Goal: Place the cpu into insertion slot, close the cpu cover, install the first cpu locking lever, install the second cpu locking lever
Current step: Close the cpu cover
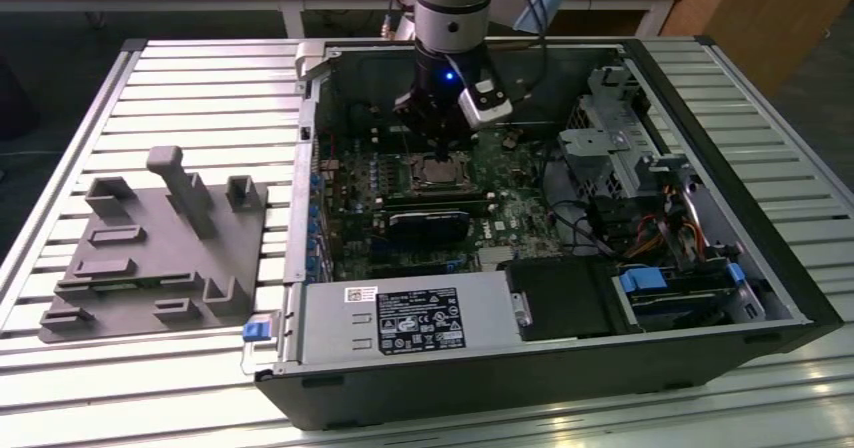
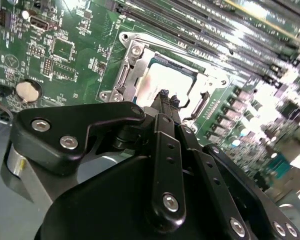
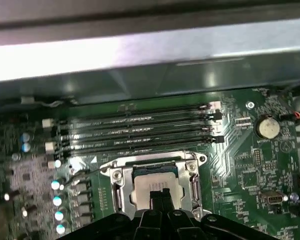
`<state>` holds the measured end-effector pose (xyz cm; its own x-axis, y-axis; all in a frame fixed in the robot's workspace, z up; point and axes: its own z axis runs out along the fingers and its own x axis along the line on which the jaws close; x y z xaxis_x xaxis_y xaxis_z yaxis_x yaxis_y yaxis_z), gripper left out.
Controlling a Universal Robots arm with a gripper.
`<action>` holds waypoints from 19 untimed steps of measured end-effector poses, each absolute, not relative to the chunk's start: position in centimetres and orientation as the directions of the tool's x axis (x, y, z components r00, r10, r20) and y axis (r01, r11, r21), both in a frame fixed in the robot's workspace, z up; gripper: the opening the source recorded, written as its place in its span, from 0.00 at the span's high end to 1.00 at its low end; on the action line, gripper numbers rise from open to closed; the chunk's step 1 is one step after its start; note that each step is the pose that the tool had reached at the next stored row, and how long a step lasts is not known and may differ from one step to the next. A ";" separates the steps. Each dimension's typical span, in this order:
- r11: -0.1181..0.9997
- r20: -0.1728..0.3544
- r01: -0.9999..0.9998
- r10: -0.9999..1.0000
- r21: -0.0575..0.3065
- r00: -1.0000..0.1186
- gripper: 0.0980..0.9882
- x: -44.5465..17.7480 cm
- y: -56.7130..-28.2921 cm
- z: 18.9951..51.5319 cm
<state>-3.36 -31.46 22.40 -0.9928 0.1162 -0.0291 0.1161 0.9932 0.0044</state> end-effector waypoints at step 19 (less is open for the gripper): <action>0.998 -0.031 0.052 0.052 -0.017 -0.998 0.99 -3.3 -32.0 22.3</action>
<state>-3.33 -31.98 22.35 -0.9982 0.0518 -0.0307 0.0524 0.9985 -0.0175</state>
